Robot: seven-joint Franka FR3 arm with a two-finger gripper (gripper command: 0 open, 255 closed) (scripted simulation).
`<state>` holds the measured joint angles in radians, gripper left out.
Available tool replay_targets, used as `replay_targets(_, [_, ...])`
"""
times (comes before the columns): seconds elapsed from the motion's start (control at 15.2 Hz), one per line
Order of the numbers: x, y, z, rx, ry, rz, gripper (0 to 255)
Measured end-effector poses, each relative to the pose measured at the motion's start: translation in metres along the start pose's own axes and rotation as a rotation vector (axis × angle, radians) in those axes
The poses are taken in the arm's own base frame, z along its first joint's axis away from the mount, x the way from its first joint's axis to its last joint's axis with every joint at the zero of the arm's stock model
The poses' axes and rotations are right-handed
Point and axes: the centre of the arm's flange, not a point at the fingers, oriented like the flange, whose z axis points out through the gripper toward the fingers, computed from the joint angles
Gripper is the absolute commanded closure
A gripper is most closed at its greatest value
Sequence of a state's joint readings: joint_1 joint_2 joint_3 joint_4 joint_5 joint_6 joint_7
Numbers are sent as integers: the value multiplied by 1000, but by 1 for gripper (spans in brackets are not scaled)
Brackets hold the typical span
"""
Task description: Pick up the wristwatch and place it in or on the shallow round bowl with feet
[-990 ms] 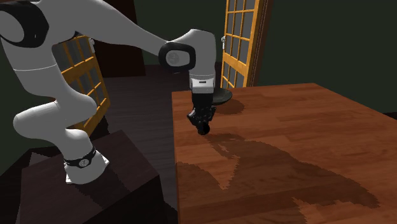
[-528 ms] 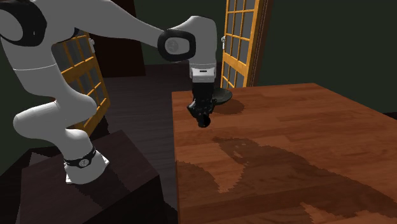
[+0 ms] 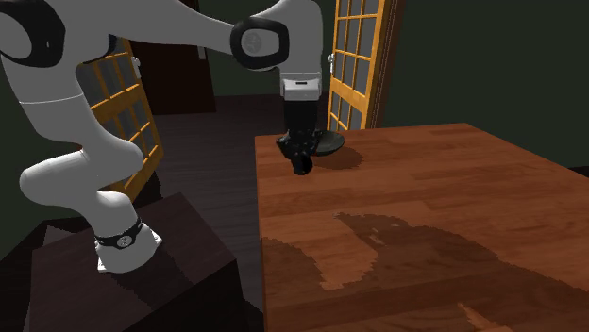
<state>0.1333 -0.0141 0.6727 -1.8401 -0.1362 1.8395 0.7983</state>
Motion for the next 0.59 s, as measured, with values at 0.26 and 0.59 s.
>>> replay_targets(0.26, [1, 2, -22, 0, 0, 0, 255])
replay_targets(0.59, [-3, -11, -42, 0, 0, -1, 255])
